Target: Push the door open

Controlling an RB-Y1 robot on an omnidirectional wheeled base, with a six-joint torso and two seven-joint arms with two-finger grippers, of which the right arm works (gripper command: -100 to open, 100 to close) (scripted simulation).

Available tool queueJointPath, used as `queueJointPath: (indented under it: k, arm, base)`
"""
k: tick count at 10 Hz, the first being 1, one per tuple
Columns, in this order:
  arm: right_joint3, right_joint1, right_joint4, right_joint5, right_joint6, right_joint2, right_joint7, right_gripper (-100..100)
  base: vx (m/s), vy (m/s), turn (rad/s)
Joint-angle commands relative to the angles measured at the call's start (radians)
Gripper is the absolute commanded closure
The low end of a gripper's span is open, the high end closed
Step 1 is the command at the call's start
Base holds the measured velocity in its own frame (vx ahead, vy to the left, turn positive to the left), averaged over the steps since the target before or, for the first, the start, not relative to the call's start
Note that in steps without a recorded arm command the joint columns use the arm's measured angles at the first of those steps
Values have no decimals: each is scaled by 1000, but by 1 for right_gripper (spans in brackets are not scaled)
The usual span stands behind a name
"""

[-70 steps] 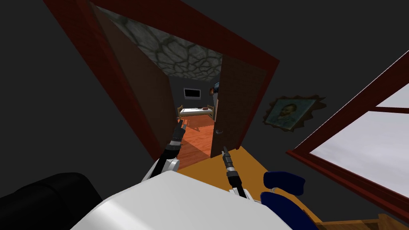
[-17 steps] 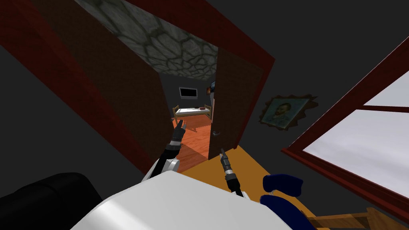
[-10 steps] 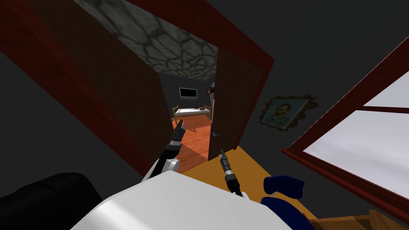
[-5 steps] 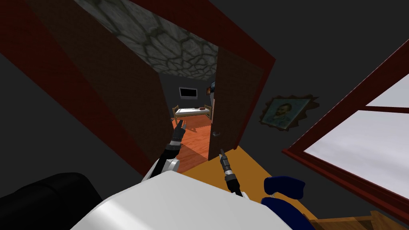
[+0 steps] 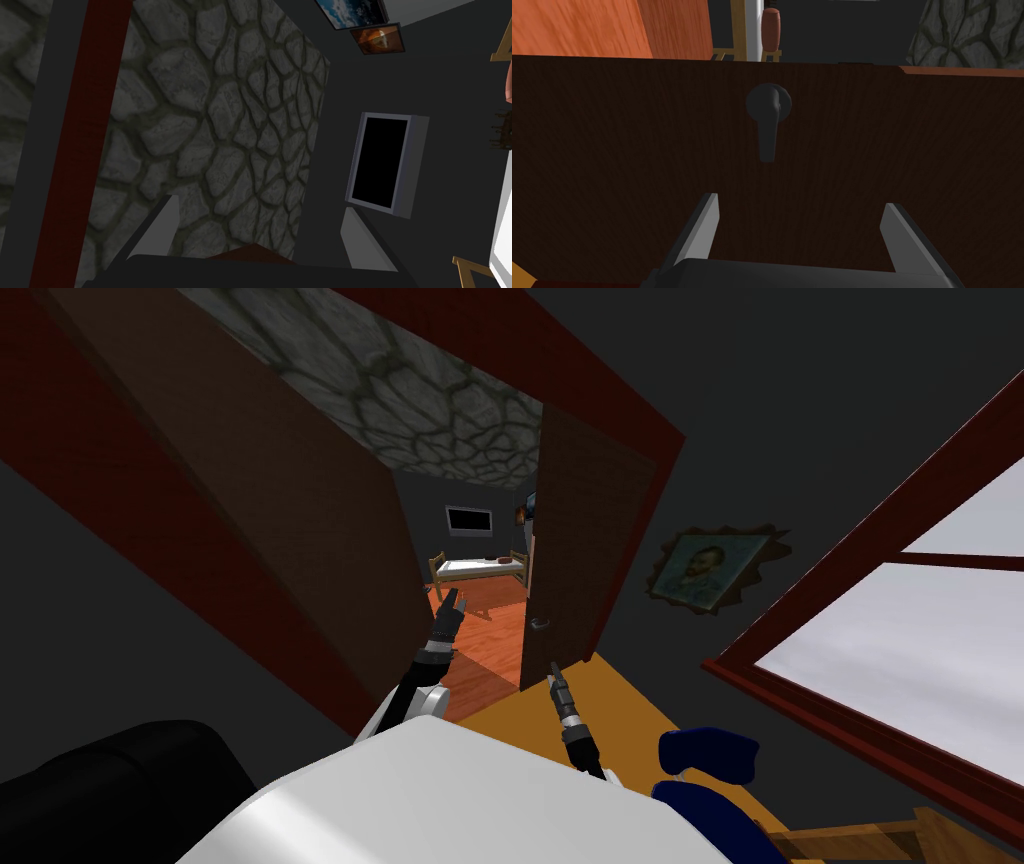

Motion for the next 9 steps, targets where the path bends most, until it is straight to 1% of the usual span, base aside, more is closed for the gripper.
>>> queueJointPath:
  k: [1,4,6,8,9]
  arm:
    - [1,1,-2,0,1,-1,-1,-100]
    - [1,1,-2,0,1,-1,-1,-100]
    - [1,1,-2,0,1,-1,-1,-100]
    - [1,1,-2,0,1,-1,-1,-100]
    - [13,0,5,5,-3,-5,-7,-100]
  base:
    - [49,-7,-30]
    - [6,0,0]
    - [-10,9,34]
    - [8,-5,-18]
    - [58,-18,-70]
